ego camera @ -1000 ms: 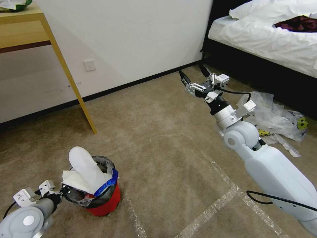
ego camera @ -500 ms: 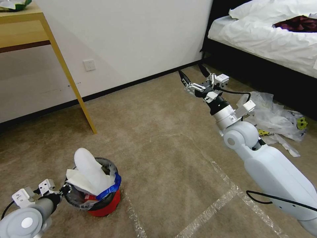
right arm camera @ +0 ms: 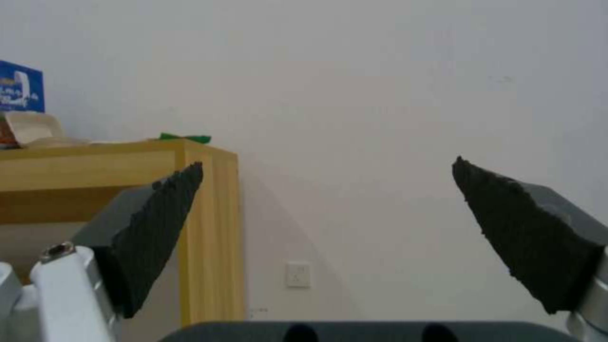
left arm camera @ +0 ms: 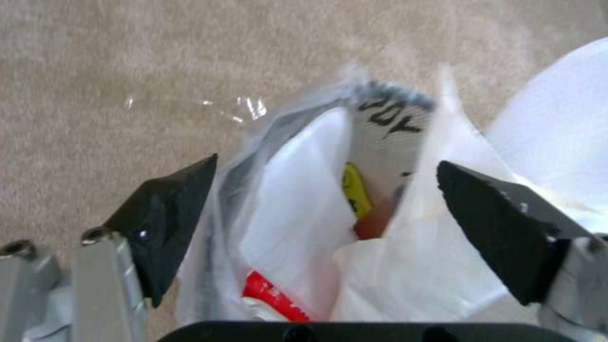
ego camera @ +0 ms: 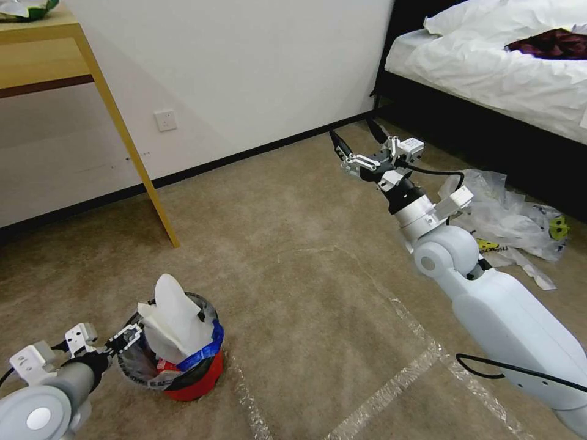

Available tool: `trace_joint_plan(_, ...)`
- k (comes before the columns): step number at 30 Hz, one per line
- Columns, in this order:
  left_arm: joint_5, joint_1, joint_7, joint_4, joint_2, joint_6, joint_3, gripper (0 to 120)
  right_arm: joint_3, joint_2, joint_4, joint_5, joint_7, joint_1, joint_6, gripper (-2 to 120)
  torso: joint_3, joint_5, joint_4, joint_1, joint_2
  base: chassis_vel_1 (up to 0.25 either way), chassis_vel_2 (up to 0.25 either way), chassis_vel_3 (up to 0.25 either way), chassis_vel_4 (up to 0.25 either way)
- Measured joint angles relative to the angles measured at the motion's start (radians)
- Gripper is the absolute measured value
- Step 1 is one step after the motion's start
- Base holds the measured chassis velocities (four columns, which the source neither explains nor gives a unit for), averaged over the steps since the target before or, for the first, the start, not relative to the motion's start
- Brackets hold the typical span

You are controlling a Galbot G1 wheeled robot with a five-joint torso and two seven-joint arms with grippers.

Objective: Pick up the trash bin and place the garbage on the floor into it.

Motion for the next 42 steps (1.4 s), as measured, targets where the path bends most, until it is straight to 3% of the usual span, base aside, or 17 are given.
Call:
trace_joint_plan(13, 0.048, 0.042, 0.011, -0.084, -0.005, -0.001, -0.055, 95, 0.001, 0.002, 0.007, -0.004, 0.001, -0.008, 0.0, 100, 0.0, -0.0002, 0.0, 0.0, 0.0, 0.0, 0.0, 0.0, 0.0)
trace_joint_plan(26, 0.057, 0.07, 0.014, -0.112, -0.009, -0.001, -0.103, 94, -0.028, 0.02, -0.003, -0.015, 0.001, -0.002, 0.0, 100, 0.0, -0.0001, 0.0, 0.0, 0.0, 0.0, 0.0, 0.0, 0.0)
trace_joint_plan(30, 0.097, 0.076, 0.031, -0.129, -0.015, -0.001, -0.122, 95, -0.029, 0.027, -0.006, -0.015, 0.001, -0.002, 0.0, 100, 0.0, -0.0001, 0.0, 0.0, 0.0, 0.0, 0.0, 0.0, 0.0)
trace_joint_plan(34, 0.181, 0.078, 0.101, -0.16, -0.028, -0.023, -0.132, 95, 0.007, 0.037, 0.001, -0.01, 0.019, -0.008, -0.013, 100, 0.0, -0.0002, 0.0004, 0.0, 0.0, 0.0, 0.0, 0.0, 0.0)
trace_joint_plan(37, 0.301, 0.067, 0.24, -0.194, -0.049, -0.102, -0.129, 96, 0.114, 0.042, 0.007, -0.043, 0.092, -0.041, -0.053, 100, 0.0, 0.0001, -0.0001, 0.0, 0.0, 0.0, 0.0, 0.0, 0.0)
trace_joint_plan(38, 0.301, 0.067, 0.24, -0.194, -0.049, -0.102, -0.129, 96, 0.114, 0.042, 0.007, -0.043, 0.092, -0.041, -0.053, 100, 0.0, 0.0001, -0.0001, 0.0, 0.0, 0.0, 0.0, 0.0, 0.0)
trace_joint_plan(40, 0.394, 0.06, 0.329, -0.204, -0.059, -0.163, -0.122, 98, 0.218, 0.045, 0.014, -0.106, 0.14, -0.081, -0.066, 100, 0.0, 0.0001, 0.0, 0.0, 0.0, 0.0, 0.0, 0.0, 0.0)
trace_joint_plan(41, 0.394, 0.06, 0.329, -0.204, -0.059, -0.163, -0.122, 98, 0.218, 0.045, 0.014, -0.106, 0.14, -0.081, -0.066, 100, 0.0, 0.0001, 0.0, 0.0, 0.0, 0.0, 0.0, 0.0, 0.0)
trace_joint_plan(42, 0.438, 0.056, 0.364, -0.207, -0.063, -0.202, -0.119, 99, 0.287, 0.049, 0.024, -0.138, 0.167, -0.113, -0.075, 100, 0.0, 0.0, -0.0002, 0.0, 0.0, 0.0, 0.0, 0.0, 0.0)
